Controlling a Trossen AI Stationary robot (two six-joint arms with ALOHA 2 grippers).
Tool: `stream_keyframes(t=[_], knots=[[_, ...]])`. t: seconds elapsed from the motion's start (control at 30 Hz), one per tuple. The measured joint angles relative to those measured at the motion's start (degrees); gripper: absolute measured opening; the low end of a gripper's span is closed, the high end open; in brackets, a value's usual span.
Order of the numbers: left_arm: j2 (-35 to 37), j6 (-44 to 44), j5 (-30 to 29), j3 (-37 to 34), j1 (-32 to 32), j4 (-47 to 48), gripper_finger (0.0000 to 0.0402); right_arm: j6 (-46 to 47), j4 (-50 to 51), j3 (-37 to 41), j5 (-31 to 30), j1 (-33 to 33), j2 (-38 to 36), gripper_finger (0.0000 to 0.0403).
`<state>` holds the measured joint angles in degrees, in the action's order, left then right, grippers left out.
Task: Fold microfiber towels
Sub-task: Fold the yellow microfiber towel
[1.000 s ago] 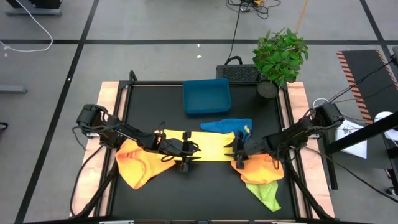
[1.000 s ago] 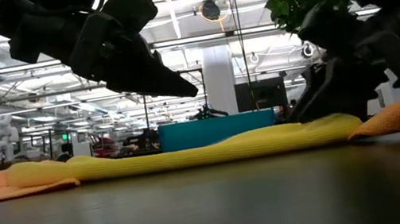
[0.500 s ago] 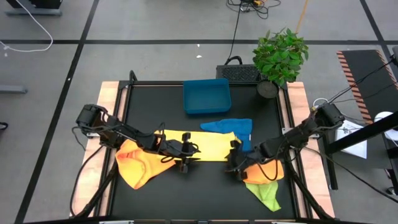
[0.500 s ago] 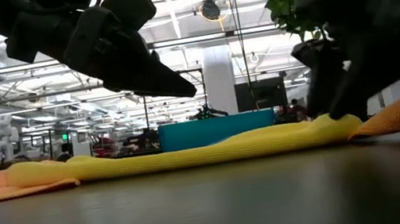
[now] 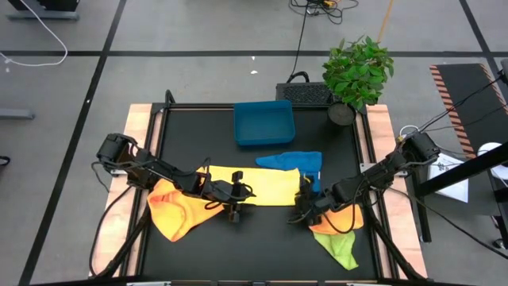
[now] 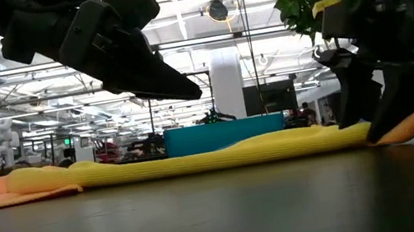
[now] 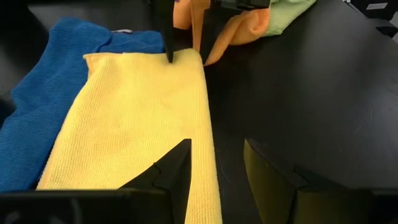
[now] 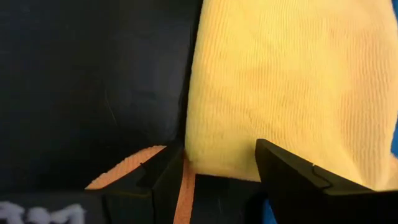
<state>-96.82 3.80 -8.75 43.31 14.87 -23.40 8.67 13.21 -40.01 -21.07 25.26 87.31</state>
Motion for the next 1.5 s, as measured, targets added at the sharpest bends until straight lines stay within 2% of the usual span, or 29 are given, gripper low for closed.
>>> stream_keyframes(t=[0.2, 0.5, 0.87, 1.0, 1.13, 1.3, 1.5], knots=[[0.0, 0.19, -0.08, 0.0, 0.0, 0.0, 0.0147, 7.06, 4.41, -0.07, -1.75, 1.88, -0.02, 0.0191], [0.0, -0.01, -0.2, -0.01, 0.0, -0.35, 0.0147, 7.89, 3.35, 0.0, -3.06, 3.38, 0.0, 0.0191], [0.0, 1.44, -0.2, -0.02, 0.68, -0.28, 0.0147, 21.12, 5.43, 0.0, -2.75, 3.82, 0.0, 0.0192], [0.0, 1.44, -0.2, -0.02, 0.79, -0.28, 0.0147, 23.42, 2.74, 0.2, -1.59, 4.26, 0.04, 0.0192], [0.0, 1.42, -0.23, -0.02, 0.76, -0.42, 0.0147, 23.62, -6.86, 3.21, -1.01, 4.24, 0.04, 0.0189], [0.0, 1.46, -0.25, -0.02, 0.93, -0.52, 0.0147, 24.64, -16.96, 8.14, 0.23, 3.68, -0.01, 0.0156], [0.0, 1.44, -0.25, -0.02, 1.29, -0.73, 0.0147, 25.13, -20.15, 10.47, -0.32, 3.48, -0.15, 0.009]])
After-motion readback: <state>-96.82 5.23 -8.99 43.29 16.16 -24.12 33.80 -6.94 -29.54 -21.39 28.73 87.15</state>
